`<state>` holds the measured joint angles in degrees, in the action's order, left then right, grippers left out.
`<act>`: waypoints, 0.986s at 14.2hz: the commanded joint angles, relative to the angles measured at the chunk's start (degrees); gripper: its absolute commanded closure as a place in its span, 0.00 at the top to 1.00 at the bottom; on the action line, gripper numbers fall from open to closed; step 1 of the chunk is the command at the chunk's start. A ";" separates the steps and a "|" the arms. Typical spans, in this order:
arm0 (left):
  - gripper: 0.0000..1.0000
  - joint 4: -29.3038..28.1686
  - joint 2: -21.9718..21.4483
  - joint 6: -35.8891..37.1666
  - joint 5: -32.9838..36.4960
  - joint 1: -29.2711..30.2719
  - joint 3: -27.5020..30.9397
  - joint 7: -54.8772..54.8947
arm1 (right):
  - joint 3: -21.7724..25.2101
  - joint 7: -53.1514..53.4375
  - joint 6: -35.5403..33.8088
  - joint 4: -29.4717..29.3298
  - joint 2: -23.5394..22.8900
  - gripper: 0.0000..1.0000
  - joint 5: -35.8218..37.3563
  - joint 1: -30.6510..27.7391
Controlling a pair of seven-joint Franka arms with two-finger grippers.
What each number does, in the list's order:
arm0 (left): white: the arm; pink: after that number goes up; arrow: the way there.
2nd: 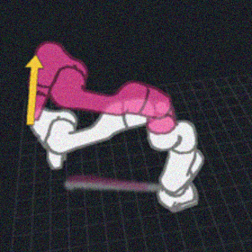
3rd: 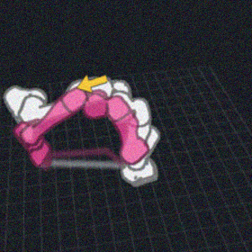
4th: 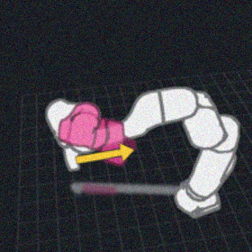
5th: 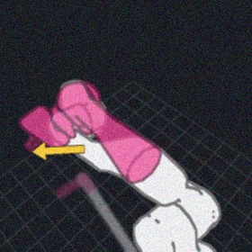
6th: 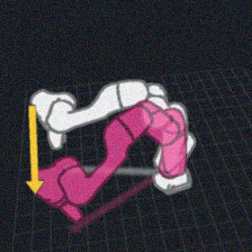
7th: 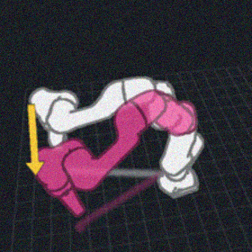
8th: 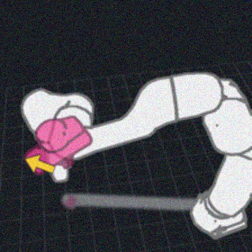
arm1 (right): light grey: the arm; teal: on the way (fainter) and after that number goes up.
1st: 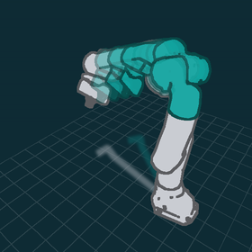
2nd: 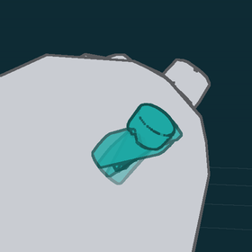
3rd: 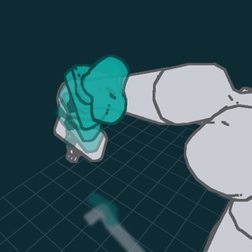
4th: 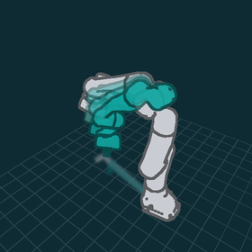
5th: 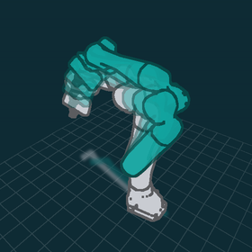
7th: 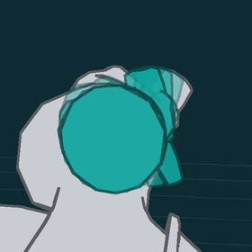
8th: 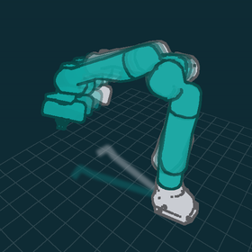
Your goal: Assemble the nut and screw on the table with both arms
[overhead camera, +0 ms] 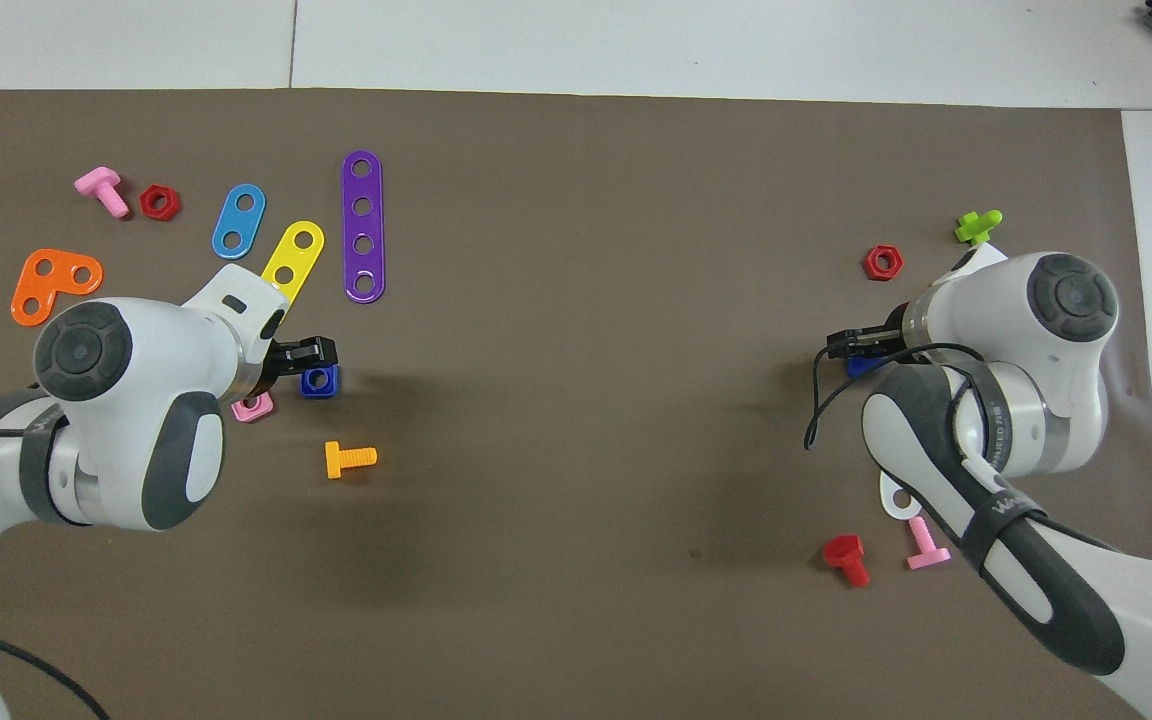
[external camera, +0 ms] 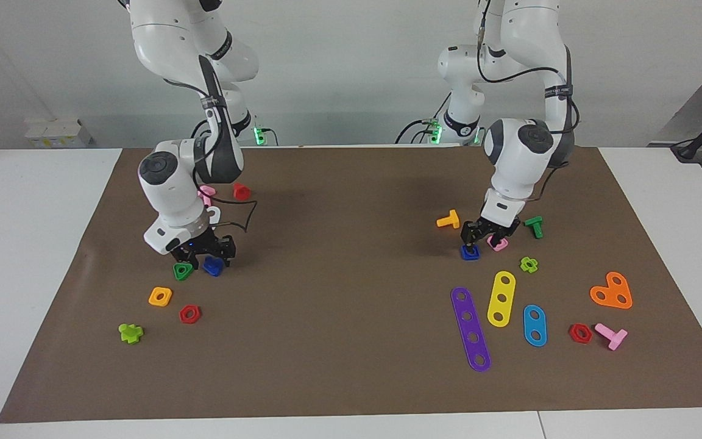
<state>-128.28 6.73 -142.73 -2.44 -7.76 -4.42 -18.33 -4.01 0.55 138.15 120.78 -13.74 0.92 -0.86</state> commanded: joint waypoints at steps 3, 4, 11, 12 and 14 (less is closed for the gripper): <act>0.73 -2.68 1.27 -5.19 -0.29 -1.82 0.73 -1.18 | -0.47 -2.66 1.60 1.30 0.38 0.68 -1.10 -1.16; 0.71 -2.85 1.44 -5.28 -0.29 -1.82 0.73 -1.01 | -0.47 -2.75 1.51 1.21 0.38 0.62 -1.10 -1.25; 0.50 -3.20 2.06 -5.01 -0.29 -1.82 0.73 0.66 | -0.47 -2.31 1.24 0.86 0.73 0.00 -1.10 -1.25; 0.45 -3.29 2.06 -4.84 -0.20 -1.82 0.73 0.66 | -0.47 -2.13 0.98 0.60 0.91 0.00 -1.10 -1.08; 0.32 -3.29 2.06 -4.66 -0.20 -1.82 0.73 0.66 | -0.47 -1.70 -0.33 -0.02 1.87 0.00 -1.10 -0.38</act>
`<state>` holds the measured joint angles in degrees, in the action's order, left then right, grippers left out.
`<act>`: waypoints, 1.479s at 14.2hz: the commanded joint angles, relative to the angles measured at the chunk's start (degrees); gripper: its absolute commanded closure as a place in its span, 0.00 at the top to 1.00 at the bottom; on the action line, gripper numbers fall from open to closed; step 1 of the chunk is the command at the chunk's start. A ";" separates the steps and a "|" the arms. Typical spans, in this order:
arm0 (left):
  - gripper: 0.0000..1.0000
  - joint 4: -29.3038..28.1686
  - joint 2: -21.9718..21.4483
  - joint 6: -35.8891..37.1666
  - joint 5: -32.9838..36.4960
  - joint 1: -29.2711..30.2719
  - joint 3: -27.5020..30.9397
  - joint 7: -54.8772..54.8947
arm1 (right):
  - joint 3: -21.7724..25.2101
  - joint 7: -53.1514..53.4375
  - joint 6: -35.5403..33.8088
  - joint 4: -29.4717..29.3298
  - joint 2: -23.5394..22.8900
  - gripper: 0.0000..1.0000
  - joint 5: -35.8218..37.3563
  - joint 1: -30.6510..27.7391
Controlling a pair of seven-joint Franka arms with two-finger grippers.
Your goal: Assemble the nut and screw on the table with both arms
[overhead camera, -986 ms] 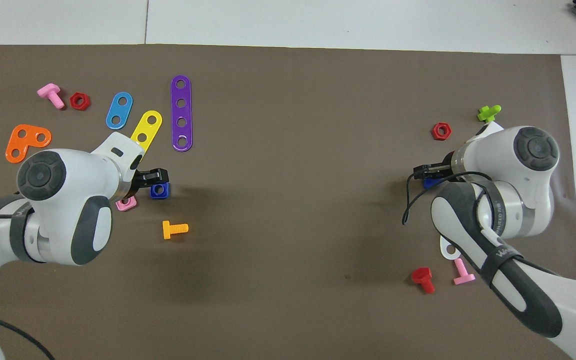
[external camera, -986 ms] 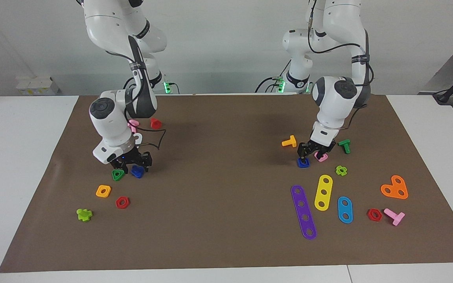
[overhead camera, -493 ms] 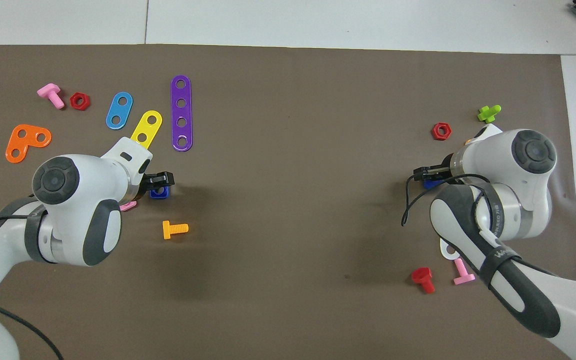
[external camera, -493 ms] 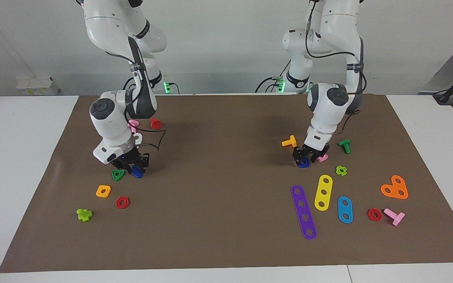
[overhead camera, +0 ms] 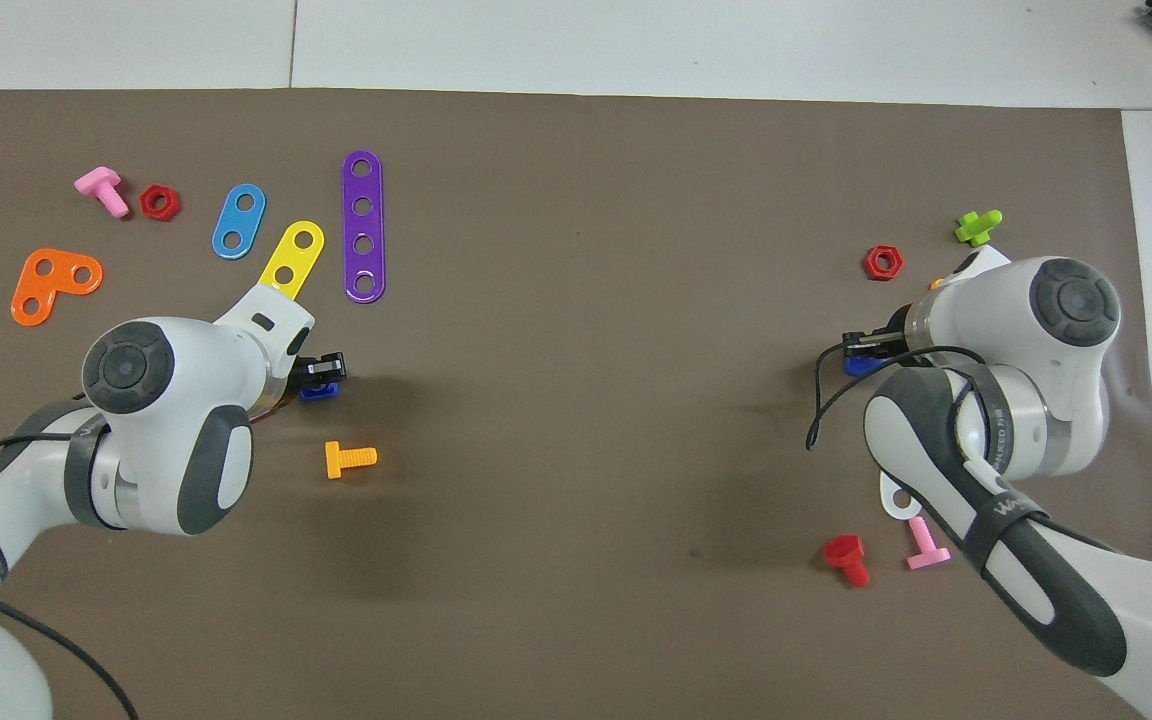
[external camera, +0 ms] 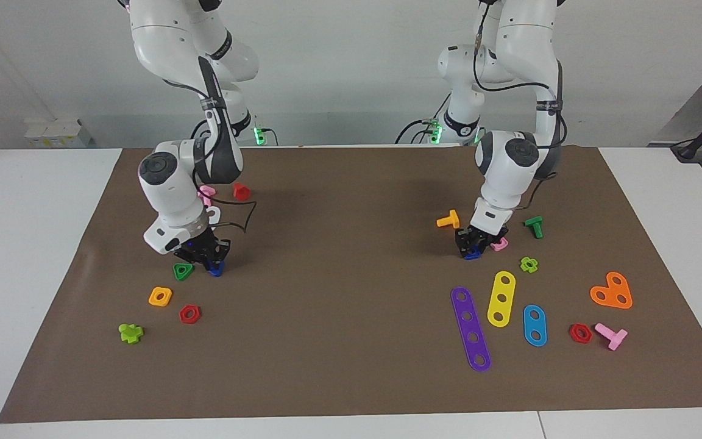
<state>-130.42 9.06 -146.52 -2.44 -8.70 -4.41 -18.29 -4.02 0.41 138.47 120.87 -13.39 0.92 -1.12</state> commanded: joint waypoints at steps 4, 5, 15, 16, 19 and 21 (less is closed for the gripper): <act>0.00 -1.06 -0.27 -0.52 -0.29 -0.97 0.72 0.63 | -0.55 6.16 -3.90 -3.00 2.05 0.00 -1.10 4.79; 0.00 -0.80 -0.27 -0.35 -0.29 -0.97 0.72 0.54 | -0.64 8.97 -3.82 -3.35 1.97 0.00 -1.10 6.55; 0.00 6.59 -0.44 10.38 -0.20 -1.06 0.90 0.54 | -0.55 34.47 -2.59 -9.33 -2.51 0.00 3.74 24.04; 0.00 6.67 -0.53 10.72 -0.20 -1.14 0.90 0.54 | -0.55 34.92 -2.68 -10.55 -3.39 0.00 3.74 24.75; 0.00 8.25 -0.53 13.36 -0.20 -1.32 0.81 0.28 | -0.46 39.30 -2.85 -14.33 -6.64 0.00 4.26 28.17; 0.00 8.26 -0.53 13.72 -0.20 -1.50 0.81 0.10 | -0.55 41.50 -2.68 -14.95 -7.61 0.00 5.58 29.06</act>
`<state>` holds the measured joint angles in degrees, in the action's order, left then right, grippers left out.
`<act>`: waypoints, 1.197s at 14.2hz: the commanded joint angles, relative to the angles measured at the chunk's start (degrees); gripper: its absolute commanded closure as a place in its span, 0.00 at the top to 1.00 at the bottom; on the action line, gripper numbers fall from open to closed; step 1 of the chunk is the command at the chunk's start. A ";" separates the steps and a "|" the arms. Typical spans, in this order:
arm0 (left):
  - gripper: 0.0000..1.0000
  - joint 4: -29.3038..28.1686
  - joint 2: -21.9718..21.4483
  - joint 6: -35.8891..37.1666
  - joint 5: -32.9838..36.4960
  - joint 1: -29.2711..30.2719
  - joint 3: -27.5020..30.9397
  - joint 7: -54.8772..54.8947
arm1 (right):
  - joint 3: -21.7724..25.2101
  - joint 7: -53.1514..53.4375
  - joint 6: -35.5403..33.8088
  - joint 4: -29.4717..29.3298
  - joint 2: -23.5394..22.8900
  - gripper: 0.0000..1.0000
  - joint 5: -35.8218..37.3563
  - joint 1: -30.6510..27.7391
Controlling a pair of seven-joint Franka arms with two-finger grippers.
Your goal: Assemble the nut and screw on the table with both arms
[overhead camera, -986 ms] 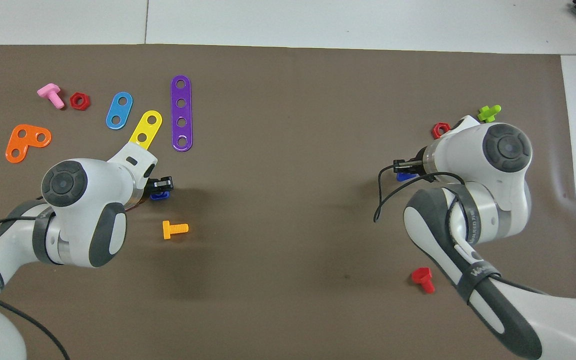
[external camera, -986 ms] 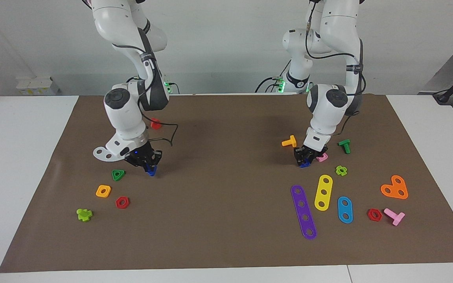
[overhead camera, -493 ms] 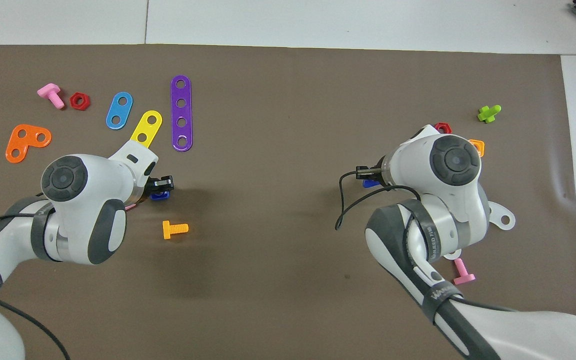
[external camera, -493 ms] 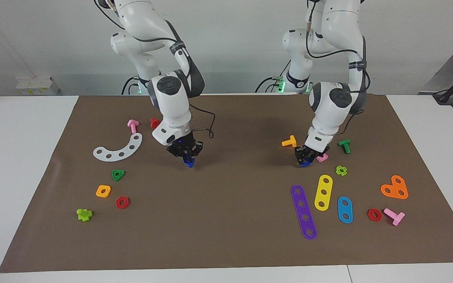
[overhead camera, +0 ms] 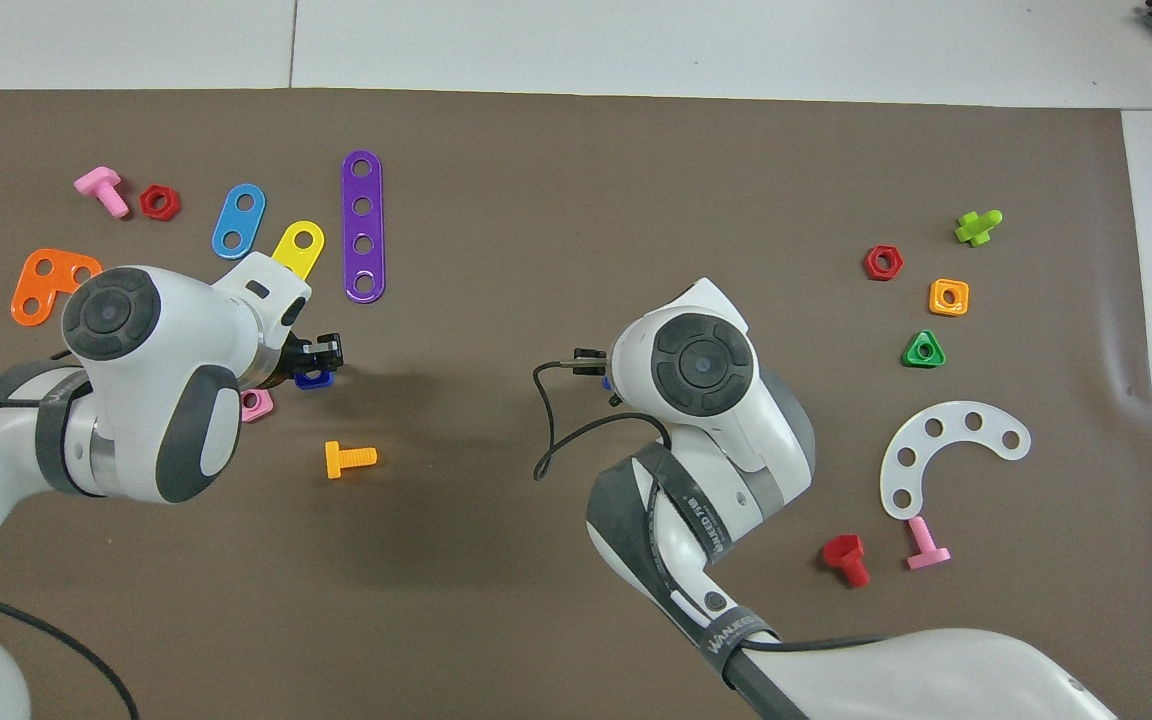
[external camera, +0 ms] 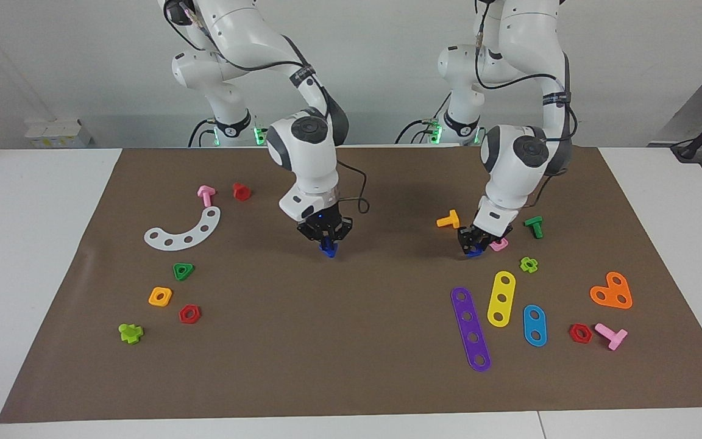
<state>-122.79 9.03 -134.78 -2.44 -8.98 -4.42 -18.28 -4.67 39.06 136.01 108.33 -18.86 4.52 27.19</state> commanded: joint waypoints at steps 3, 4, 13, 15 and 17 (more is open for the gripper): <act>0.00 0.63 -1.12 3.11 -0.20 -2.00 0.82 -0.17 | 0.19 8.03 -0.22 -4.53 -4.78 0.00 4.78 4.01; 0.00 0.63 -1.38 3.99 -0.20 -3.05 0.91 -0.35 | 0.10 8.31 -0.22 -4.44 -4.78 0.00 5.93 4.01; 0.00 4.14 -1.12 6.02 -0.20 -10.16 0.73 -11.14 | 0.19 8.40 0.84 -3.56 -2.86 1.00 5.94 1.73; 0.00 4.93 -0.95 6.11 -0.29 -12.01 0.73 -14.04 | 0.19 8.23 -0.13 -3.04 -0.40 1.00 5.77 0.33; 0.00 7.03 -0.77 8.38 -0.20 -14.30 0.73 -17.56 | 0.10 7.26 -2.58 -3.03 2.15 1.00 5.50 -1.43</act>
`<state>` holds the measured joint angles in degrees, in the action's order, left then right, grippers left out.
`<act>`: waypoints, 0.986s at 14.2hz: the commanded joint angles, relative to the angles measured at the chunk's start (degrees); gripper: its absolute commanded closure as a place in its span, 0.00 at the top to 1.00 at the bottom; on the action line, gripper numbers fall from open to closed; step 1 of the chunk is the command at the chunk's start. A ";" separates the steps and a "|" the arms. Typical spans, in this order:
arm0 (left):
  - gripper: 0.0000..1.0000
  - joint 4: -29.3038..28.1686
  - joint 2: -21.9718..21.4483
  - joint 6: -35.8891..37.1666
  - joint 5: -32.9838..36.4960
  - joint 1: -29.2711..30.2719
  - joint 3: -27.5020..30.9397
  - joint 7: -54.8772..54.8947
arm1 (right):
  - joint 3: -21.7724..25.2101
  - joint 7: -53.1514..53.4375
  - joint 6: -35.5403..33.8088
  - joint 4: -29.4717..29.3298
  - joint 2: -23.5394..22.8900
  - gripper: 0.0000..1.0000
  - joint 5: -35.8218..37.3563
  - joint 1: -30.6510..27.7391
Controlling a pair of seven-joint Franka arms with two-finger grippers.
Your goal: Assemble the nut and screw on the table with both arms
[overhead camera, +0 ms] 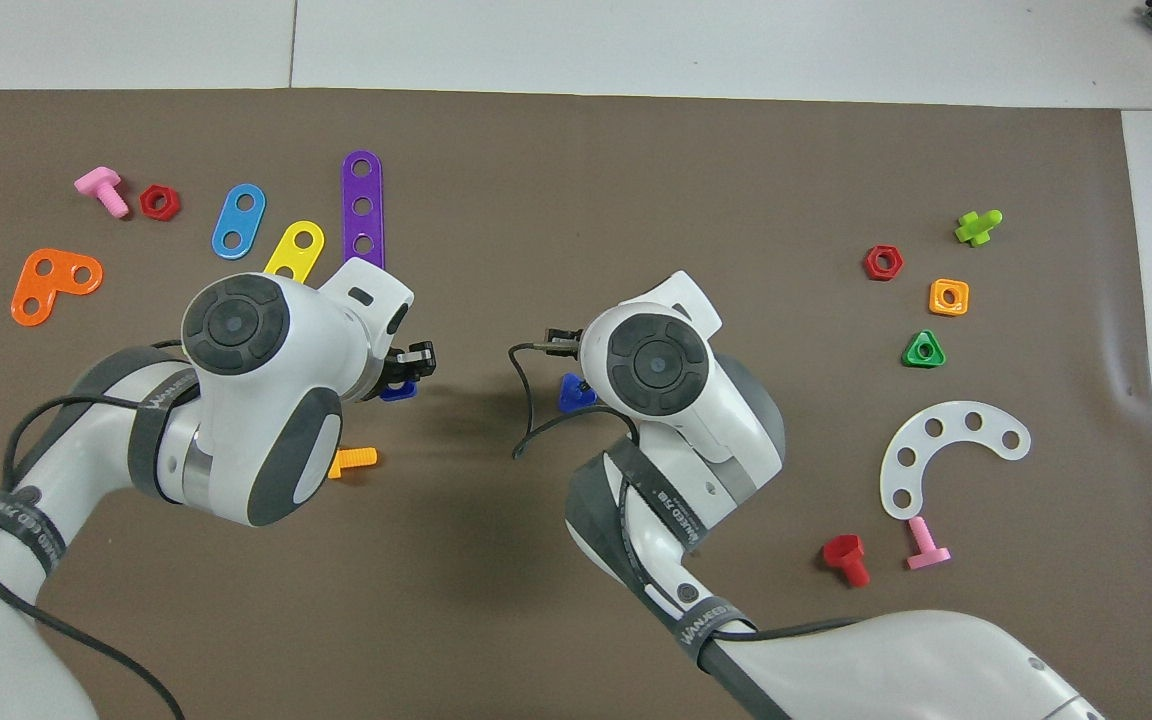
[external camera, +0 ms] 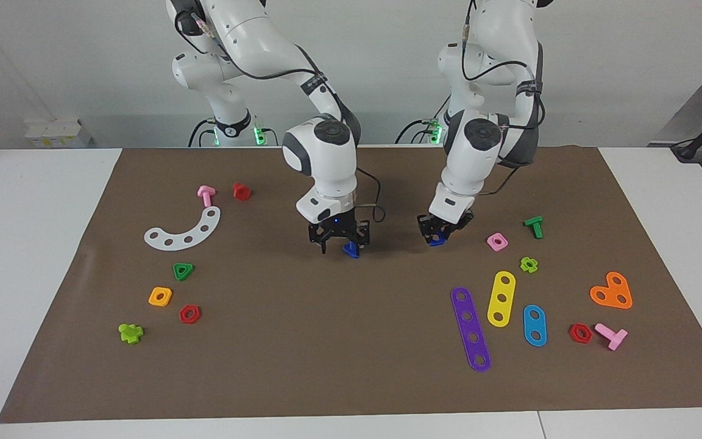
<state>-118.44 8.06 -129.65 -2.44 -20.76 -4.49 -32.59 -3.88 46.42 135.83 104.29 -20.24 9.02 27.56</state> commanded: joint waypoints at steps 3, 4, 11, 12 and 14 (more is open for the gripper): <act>0.00 3.65 0.46 1.87 -0.55 -5.42 0.71 -4.58 | -0.69 -3.16 -7.66 1.01 8.09 1.00 0.65 -4.79; 0.00 3.65 0.98 0.90 -0.55 -6.47 0.71 -5.02 | -0.69 -5.00 -9.42 1.09 9.59 1.00 0.56 -6.19; 0.00 4.53 2.57 -6.39 -1.95 -12.27 0.54 -5.11 | -0.51 -28.55 -21.82 1.18 19.78 1.00 -7.79 -19.90; 0.00 5.05 2.92 -7.01 -2.83 -13.07 0.53 -5.11 | -0.43 -30.49 -23.57 0.92 20.75 1.00 -7.88 -21.22; 0.00 6.72 4.24 -7.19 -2.84 -14.04 0.62 -5.20 | -0.08 -34.10 -26.57 0.39 22.43 1.00 -7.97 -22.98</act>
<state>-114.67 9.92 -136.10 -4.17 -33.02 -4.71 -37.56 -3.58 16.04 111.67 104.19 -0.04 2.38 6.28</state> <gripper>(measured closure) 0.542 0.000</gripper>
